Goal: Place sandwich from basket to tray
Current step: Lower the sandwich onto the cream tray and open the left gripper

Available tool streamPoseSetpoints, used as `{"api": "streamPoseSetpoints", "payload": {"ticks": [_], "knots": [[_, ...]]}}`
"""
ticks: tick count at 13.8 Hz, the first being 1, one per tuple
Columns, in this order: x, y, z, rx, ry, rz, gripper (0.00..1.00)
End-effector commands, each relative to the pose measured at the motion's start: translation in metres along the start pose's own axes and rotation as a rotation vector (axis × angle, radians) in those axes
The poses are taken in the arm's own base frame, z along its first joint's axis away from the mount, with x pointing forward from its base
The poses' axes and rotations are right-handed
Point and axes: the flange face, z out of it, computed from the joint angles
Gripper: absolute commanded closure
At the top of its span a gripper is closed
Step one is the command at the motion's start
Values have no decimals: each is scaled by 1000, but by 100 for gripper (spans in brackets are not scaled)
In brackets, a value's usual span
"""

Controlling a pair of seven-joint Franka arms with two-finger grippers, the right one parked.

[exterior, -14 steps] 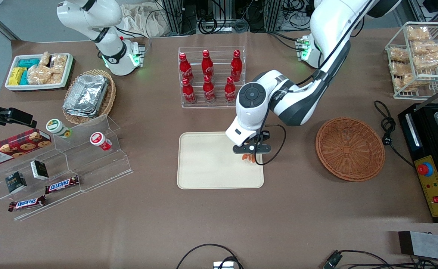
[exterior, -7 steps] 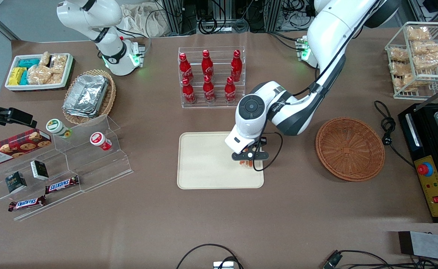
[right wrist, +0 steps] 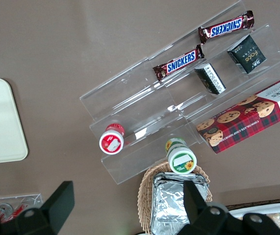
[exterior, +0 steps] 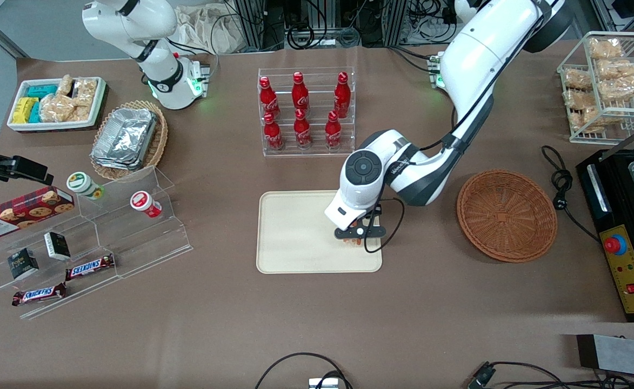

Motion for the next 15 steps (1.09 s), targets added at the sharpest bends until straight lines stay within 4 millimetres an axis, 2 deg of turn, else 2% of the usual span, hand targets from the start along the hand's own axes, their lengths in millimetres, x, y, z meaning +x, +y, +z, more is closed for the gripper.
{"api": "streamPoseSetpoints", "payload": {"ticks": [1,15], "knots": [[1,13,8,1,13,-20,82],[-3,18,37,-1,0,-31,76]]}}
